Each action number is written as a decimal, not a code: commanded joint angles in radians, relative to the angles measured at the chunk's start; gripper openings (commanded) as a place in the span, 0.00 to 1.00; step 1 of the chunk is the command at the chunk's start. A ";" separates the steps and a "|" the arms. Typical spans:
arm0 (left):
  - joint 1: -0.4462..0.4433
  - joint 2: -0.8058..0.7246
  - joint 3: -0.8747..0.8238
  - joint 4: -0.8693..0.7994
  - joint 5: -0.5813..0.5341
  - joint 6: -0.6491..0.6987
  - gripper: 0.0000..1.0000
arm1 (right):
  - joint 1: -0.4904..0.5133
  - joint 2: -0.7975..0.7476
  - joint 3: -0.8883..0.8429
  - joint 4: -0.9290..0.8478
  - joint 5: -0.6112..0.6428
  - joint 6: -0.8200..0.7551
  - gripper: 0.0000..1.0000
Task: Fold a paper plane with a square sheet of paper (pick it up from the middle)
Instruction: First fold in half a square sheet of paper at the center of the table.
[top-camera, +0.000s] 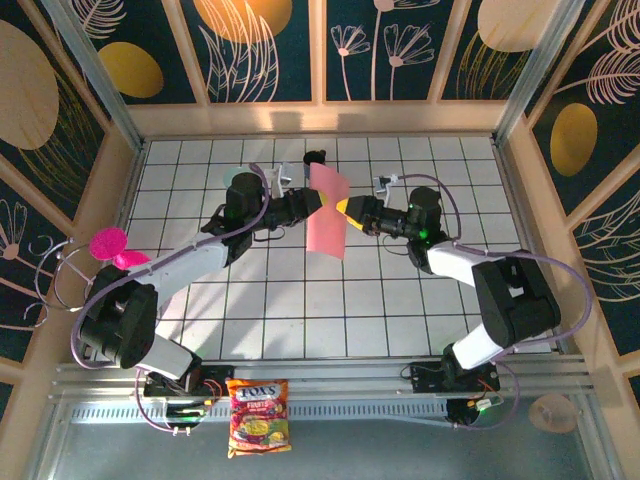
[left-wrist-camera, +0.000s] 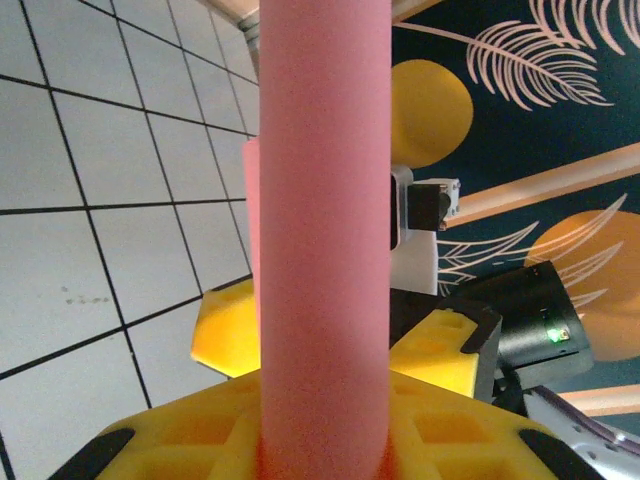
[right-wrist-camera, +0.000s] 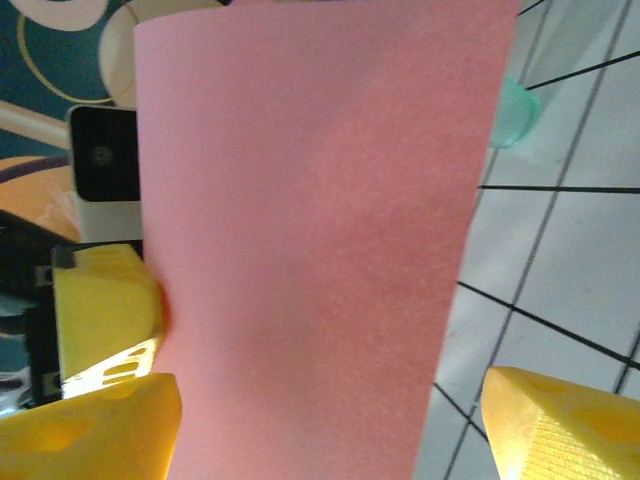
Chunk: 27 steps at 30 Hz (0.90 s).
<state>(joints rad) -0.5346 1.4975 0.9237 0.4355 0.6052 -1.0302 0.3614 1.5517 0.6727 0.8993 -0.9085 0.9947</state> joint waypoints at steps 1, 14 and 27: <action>0.010 0.005 -0.006 0.034 0.024 -0.023 0.29 | -0.007 0.024 -0.015 0.221 -0.070 0.112 0.74; 0.031 0.029 -0.007 -0.065 -0.035 0.013 0.28 | -0.022 -0.025 -0.023 0.090 -0.045 0.045 0.39; 0.065 0.008 -0.044 -0.148 -0.129 0.068 0.63 | -0.043 -0.112 0.067 -0.322 0.055 -0.146 0.01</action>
<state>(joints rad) -0.4950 1.5200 0.9138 0.3470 0.5377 -0.9955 0.3363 1.4944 0.6895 0.7277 -0.8921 0.9386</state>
